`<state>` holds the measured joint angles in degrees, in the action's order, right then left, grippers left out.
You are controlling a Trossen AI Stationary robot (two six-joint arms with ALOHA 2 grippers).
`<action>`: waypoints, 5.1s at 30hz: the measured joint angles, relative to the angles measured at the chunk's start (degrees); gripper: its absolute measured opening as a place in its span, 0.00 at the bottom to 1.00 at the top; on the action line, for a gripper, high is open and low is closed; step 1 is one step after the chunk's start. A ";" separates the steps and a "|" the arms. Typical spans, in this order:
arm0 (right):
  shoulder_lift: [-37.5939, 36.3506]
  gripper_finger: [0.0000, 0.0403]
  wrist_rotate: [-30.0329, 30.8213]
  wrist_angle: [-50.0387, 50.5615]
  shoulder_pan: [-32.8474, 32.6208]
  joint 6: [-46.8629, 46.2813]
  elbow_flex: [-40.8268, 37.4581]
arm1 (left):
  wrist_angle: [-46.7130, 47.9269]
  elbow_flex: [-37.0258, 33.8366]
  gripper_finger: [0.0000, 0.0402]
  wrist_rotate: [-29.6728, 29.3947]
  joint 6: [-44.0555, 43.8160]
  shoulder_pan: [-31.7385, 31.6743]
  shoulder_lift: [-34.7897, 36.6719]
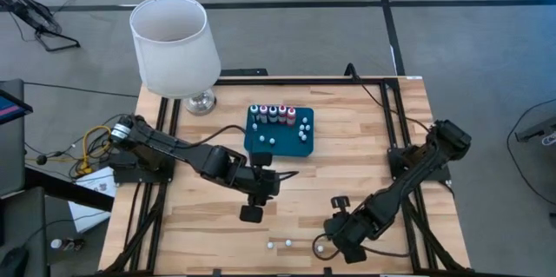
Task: Pick & Place food coloring
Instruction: Put the small red food coloring bottle into the bin
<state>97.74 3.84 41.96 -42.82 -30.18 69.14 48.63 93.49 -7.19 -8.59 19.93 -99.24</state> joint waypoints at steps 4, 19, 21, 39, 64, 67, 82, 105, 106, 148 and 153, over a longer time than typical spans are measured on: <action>0.28 0.31 -1.13 -2.25 0.15 -0.16 -2.37 | 0.31 0.00 0.31 -1.61 -0.46 1.12 0.22; 0.15 0.42 0.05 -6.26 1.07 -1.33 -6.95 | 1.89 -0.02 0.31 -7.60 -3.01 3.75 0.76; 0.15 0.42 -1.21 -7.92 1.02 -1.46 -8.32 | 2.17 -0.02 0.31 -8.20 -3.25 3.93 0.76; 1.81 0.33 -0.95 -9.66 1.74 0.18 -8.79 | 2.11 -0.02 0.31 -11.15 -3.29 4.27 0.76; 1.69 0.14 -2.28 -9.04 2.11 -0.30 -8.74 | 3.44 -0.02 0.31 -11.69 -4.12 4.26 0.76; 1.68 0.13 -2.28 -9.05 2.09 -0.50 -8.74 | 3.44 -0.02 0.31 -11.69 -4.19 4.26 0.76; -2.68 0.12 -2.45 -1.88 4.16 -2.79 -8.72 | 6.29 -0.02 0.31 -15.24 -6.63 4.28 0.76; -15.83 0.12 -3.86 6.01 32.78 22.28 -2.71 | 11.84 -0.02 0.31 -37.19 -20.97 12.39 1.74; -15.87 0.12 -4.15 5.79 33.98 23.21 -2.25 | 10.72 -0.02 0.31 -38.21 -21.07 13.28 2.19; -7.36 0.12 -12.15 -8.39 55.27 34.59 0.43 | -74.49 -58.91 0.31 -27.49 9.30 14.53 58.76; -3.03 0.12 -11.25 -8.09 55.73 33.82 2.25 | -76.33 -67.25 0.31 -31.47 2.69 14.55 63.76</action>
<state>94.70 -7.40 33.87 12.91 3.64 71.39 -27.70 26.24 -38.66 -5.90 34.48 -35.49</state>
